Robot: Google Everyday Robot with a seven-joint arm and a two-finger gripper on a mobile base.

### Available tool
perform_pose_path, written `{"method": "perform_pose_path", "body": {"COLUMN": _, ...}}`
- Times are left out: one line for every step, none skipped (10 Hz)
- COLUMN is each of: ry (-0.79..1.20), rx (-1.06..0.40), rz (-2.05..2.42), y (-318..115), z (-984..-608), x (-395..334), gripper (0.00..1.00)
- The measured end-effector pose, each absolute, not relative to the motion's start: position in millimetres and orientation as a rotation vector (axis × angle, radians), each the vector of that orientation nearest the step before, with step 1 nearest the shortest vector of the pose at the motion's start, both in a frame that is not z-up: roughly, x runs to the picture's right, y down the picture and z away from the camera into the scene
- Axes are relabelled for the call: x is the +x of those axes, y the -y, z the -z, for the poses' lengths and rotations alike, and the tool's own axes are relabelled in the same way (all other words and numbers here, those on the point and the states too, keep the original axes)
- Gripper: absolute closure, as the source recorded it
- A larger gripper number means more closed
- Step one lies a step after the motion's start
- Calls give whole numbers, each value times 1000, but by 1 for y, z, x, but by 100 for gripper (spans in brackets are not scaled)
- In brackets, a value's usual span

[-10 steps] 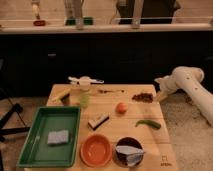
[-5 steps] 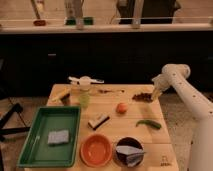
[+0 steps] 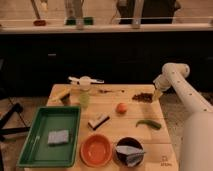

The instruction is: Place grapes in red bowl

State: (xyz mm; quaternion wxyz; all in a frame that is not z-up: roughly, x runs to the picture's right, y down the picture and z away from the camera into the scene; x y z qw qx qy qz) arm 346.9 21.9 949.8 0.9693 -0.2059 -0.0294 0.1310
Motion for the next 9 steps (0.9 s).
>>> {"method": "perform_pose_path", "body": {"ry": 62, "rx": -425, "rz": -270, "y": -23, "z": -951, "x": 348, "gripper": 20}}
{"method": "perform_pose_path", "body": {"ry": 71, "rx": -439, "rz": -275, "y": -26, "z": -952, "x": 347, "gripper": 20}}
{"method": "perform_pose_path", "body": {"ry": 91, "rx": -453, "rz": -282, "y": -29, "z": -953, "x": 346, "gripper": 20}}
{"method": "perform_pose_path", "body": {"ry": 107, "rx": -463, "rz": -287, "y": -30, "z": -954, "x": 344, "gripper": 20}}
{"method": "perform_pose_path", "body": {"ry": 126, "rx": -476, "rz": -294, "y": -32, "z": -955, "x": 343, "gripper": 20}}
{"method": "perform_pose_path", "body": {"ry": 151, "rx": -492, "rz": -302, "y": -35, "z": -956, "x": 341, "gripper": 20}}
{"method": "perform_pose_path", "body": {"ry": 170, "rx": -506, "rz": -310, "y": -37, "z": -957, "x": 341, "gripper": 20}}
{"method": "perform_pose_path", "body": {"ry": 181, "rx": -515, "rz": -315, "y": -38, "z": -958, "x": 341, "gripper": 20}}
{"method": "perform_pose_path", "body": {"ry": 193, "rx": -539, "rz": -309, "y": -41, "z": -961, "x": 339, "gripper": 20}}
